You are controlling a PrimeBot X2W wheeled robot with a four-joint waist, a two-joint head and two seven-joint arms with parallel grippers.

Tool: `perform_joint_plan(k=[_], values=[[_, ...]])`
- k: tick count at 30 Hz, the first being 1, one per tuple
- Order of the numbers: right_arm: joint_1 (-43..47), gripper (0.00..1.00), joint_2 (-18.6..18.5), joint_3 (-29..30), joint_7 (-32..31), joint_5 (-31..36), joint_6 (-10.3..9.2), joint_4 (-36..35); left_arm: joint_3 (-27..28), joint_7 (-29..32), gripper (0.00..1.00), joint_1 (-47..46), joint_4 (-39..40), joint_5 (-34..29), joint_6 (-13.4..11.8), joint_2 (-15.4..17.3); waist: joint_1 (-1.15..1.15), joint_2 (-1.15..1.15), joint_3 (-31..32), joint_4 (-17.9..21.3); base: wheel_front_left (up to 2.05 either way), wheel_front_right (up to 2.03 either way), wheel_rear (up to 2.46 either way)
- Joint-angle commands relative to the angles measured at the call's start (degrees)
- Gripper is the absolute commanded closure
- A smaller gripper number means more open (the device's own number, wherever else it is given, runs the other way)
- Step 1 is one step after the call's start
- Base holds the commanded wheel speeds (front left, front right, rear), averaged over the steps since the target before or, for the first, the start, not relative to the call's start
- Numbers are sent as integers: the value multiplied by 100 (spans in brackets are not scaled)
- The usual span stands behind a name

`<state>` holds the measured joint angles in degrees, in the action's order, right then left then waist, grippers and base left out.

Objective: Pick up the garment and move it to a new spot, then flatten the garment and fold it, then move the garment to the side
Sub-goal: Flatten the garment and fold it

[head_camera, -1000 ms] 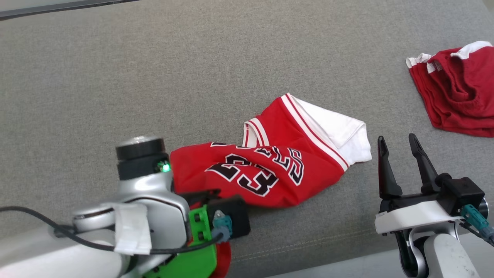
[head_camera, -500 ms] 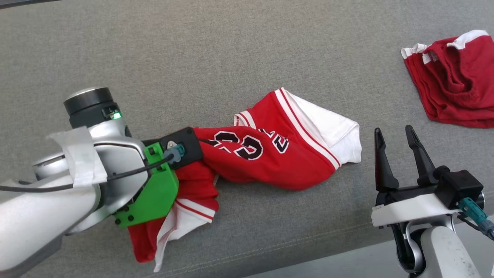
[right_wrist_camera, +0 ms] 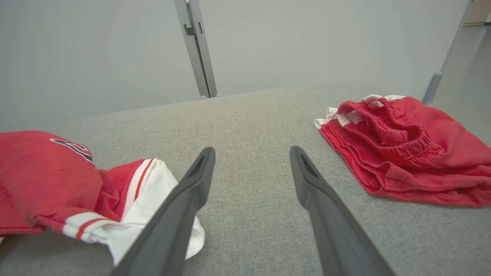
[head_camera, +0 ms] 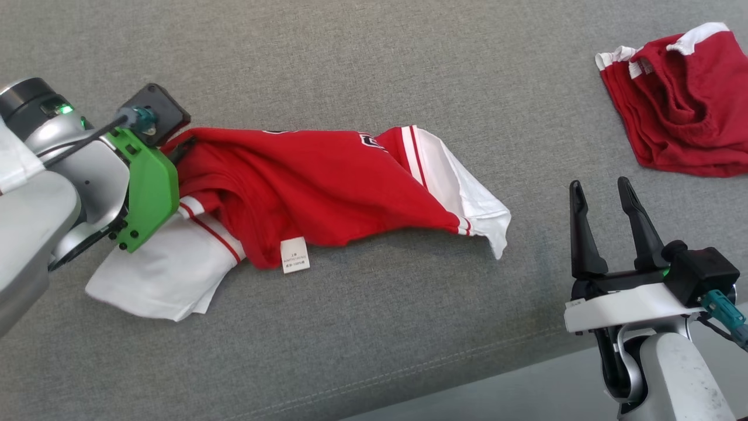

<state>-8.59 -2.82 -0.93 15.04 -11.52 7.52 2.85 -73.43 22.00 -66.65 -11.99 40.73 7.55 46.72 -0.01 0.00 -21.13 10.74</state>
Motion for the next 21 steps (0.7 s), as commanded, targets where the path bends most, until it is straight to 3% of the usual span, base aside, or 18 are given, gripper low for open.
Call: perform_joint_plan(k=[1,8,16,21], values=[[-44,0,-14,21,15,-48,-7,-30,18,-266,0,-53,-236,169,-15,-75,1,0,-7,-31,0,0,0],[-3,0,-14,91,16,44,-7,-26,214,-1472,0,196,-1558,597,-86,-547,1,0,25,-243,0,0,0],[76,0,-15,135,16,173,-7,-16,1139,-2919,0,989,-1921,1504,-965,-896,1,0,254,-526,0,0,0],[78,0,-16,112,16,268,-7,9,1940,-3624,0,1576,-1572,2006,-1544,-818,1,0,412,-705,0,0,0]])
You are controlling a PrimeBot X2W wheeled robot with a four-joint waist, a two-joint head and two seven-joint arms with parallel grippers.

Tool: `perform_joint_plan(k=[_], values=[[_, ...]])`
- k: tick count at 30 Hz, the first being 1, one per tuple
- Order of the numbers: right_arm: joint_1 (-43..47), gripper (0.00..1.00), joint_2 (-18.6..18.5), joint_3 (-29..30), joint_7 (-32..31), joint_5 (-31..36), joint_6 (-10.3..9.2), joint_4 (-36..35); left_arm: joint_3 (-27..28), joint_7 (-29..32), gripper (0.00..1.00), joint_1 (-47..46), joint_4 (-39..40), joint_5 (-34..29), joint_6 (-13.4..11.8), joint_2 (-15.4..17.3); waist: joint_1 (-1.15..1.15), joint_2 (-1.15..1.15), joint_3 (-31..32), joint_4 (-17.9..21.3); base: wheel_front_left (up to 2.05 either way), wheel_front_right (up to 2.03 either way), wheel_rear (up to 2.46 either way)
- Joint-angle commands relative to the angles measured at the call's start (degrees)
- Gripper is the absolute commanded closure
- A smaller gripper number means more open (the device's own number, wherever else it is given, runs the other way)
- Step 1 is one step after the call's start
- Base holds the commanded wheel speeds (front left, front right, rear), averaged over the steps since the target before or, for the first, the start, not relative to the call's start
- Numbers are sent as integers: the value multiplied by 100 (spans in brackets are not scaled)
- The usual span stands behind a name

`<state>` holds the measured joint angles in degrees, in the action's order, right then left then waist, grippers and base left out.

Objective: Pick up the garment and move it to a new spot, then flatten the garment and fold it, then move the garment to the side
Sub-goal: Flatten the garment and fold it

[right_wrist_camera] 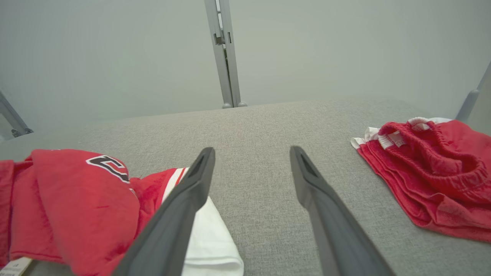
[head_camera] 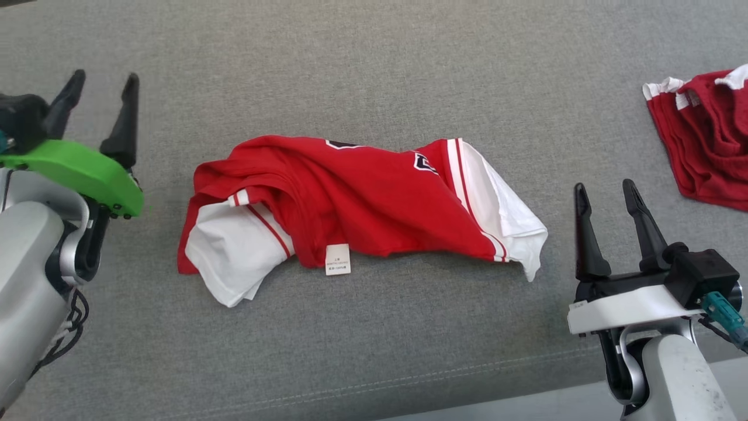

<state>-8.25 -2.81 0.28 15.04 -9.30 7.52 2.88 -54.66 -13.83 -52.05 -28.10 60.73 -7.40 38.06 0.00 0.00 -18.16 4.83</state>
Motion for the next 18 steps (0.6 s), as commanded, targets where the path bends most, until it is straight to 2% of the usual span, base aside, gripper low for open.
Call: perform_joint_plan(k=[1,5,9,13,15,16,18], values=[[28,0,-16,-12,15,59,-7,11,278,-92,0,249,165,105,-168,62,0,0,143,-139,0,0,0],[-29,0,-16,9,15,94,-7,29,1214,-138,0,943,887,-74,-579,99,0,0,267,-252,0,0,0],[-65,0,-17,0,16,113,-7,56,2254,-130,0,1980,1706,-564,-826,-188,0,0,409,-330,0,0,0],[-64,0,-17,1,15,136,-7,106,3112,-132,0,2940,2330,-1100,-794,-624,0,0,556,-387,0,0,0],[-38,0,-17,-1,15,156,-7,134,3460,-133,0,3352,2572,-1381,-712,-900,0,0,626,-409,0,0,0],[3,0,-16,-3,16,160,-7,170,3771,-133,0,3721,2729,-1661,-599,-1177,0,0,712,-434,0,0,0],[47,0,-17,-15,16,159,-7,178,4029,-133,0,4018,2858,-1991,-480,-1418,0,0,793,-455,0,0,0]])
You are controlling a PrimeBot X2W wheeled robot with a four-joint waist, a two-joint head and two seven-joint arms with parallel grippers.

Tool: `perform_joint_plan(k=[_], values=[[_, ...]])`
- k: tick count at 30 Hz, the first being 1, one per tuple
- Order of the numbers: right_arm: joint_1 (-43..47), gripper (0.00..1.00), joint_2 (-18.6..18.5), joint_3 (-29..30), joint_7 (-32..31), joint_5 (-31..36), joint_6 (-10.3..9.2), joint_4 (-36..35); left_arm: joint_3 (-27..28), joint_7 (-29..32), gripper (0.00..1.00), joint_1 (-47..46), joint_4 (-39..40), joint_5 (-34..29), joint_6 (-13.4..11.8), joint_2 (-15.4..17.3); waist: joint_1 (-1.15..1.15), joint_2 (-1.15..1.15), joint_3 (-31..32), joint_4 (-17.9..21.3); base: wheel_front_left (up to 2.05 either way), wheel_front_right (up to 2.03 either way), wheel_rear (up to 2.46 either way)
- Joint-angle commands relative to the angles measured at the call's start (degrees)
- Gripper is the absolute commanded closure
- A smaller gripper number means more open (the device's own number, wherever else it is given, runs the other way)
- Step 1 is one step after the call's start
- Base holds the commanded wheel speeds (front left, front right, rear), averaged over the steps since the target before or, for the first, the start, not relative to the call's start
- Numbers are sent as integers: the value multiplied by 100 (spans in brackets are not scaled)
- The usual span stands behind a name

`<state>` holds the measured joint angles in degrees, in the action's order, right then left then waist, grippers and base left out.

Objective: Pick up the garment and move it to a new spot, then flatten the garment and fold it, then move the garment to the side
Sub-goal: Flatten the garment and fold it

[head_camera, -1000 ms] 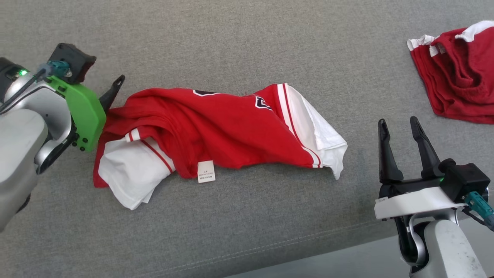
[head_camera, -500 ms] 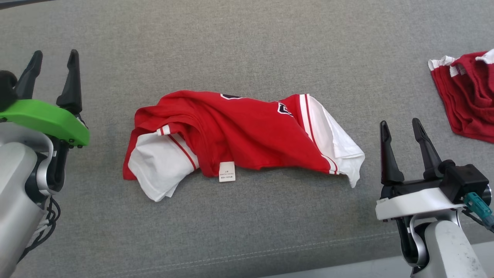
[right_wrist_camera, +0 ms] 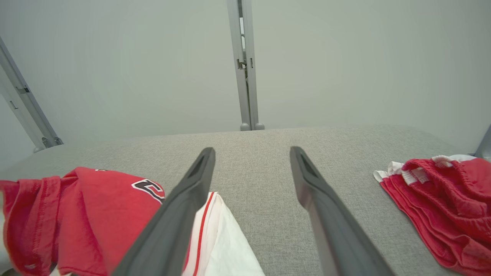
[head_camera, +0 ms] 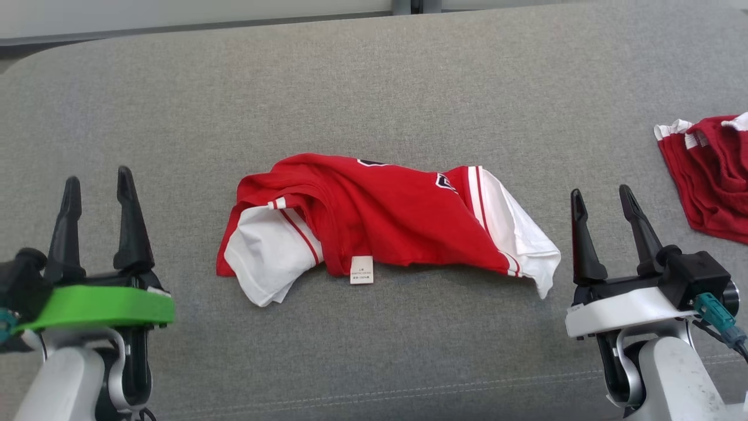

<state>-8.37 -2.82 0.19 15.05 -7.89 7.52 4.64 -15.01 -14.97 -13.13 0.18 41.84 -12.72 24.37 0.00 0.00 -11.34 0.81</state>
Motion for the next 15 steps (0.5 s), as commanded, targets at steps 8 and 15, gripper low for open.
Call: perform_joint_plan(k=[8,15], values=[[324,0,-16,-18,15,89,-7,149,364,-18,0,914,-8,-1244,368,-555,0,0,451,-113,0,0,0],[718,0,-14,2,14,144,-7,78,219,-15,0,1325,-242,-1640,550,-764,0,0,751,-113,0,0,0]])
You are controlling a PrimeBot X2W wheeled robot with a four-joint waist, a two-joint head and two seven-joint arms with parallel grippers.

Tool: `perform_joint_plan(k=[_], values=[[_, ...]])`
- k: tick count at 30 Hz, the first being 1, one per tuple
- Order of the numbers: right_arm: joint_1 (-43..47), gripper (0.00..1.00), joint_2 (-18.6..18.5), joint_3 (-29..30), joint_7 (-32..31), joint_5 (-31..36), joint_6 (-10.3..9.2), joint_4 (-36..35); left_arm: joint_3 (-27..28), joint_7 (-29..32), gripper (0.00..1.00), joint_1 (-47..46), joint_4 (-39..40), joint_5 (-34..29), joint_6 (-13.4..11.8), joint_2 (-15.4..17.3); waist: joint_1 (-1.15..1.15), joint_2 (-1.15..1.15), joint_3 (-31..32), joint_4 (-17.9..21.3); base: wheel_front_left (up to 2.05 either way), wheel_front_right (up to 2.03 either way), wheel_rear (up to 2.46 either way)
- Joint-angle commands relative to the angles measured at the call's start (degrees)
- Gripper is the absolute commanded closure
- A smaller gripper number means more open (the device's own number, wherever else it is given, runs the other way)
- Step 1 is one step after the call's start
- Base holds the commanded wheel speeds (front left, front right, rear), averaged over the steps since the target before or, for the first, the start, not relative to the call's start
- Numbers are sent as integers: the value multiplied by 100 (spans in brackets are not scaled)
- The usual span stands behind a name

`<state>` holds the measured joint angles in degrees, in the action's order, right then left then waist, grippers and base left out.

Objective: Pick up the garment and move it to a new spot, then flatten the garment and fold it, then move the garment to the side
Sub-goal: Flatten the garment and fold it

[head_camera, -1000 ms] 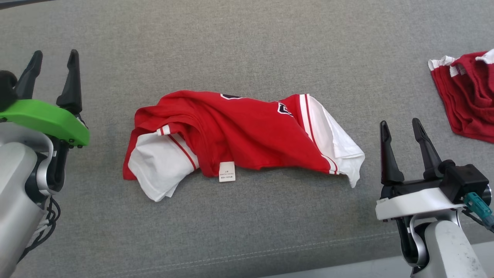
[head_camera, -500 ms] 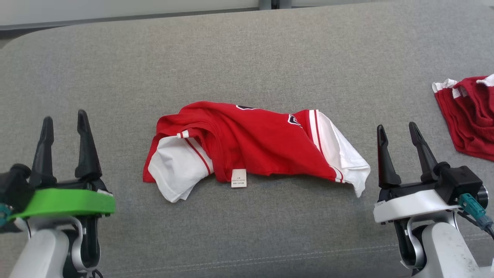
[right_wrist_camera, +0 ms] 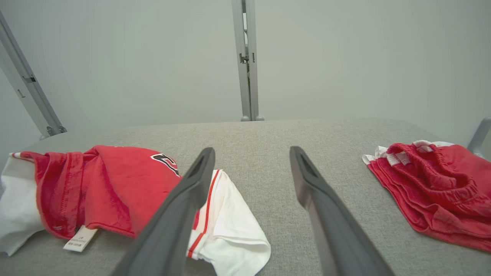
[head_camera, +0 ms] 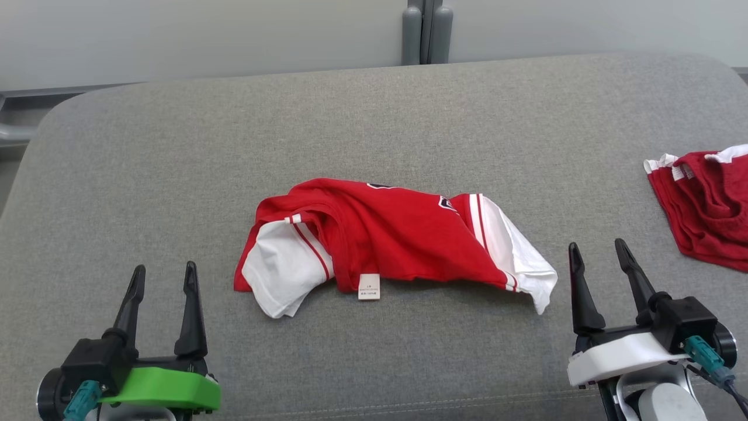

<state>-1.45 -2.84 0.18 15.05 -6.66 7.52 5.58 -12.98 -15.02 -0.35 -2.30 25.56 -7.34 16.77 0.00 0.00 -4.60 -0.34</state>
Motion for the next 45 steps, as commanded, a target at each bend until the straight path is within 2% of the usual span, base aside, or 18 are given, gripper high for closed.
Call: perform_joint_plan(k=[1,11,27,32,40,45], values=[[76,0,-11,-12,14,18,-7,-24,-3,-10,0,83,-40,-10,34,-20,0,0,115,15,0,0,0],[530,0,-13,-297,-71,-64,-7,-230,-73,112,0,236,-254,23,63,71,0,0,423,120,0,0,0],[625,0,-13,-473,-219,-134,-7,-503,-213,305,0,55,-216,-114,-60,156,0,0,376,116,0,0,0],[572,0,-12,-541,-243,-112,-7,-515,-720,889,0,-148,-201,-277,148,108,0,0,297,99,0,0,0],[389,0,-12,-663,-221,-147,-7,-476,-1700,2363,0,-740,-318,-316,659,-101,0,0,-6,272,0,0,0],[269,0,-13,-700,-151,-203,-7,-429,-1855,2877,0,-1089,-520,-191,760,-247,0,0,-251,492,0,0,0]])
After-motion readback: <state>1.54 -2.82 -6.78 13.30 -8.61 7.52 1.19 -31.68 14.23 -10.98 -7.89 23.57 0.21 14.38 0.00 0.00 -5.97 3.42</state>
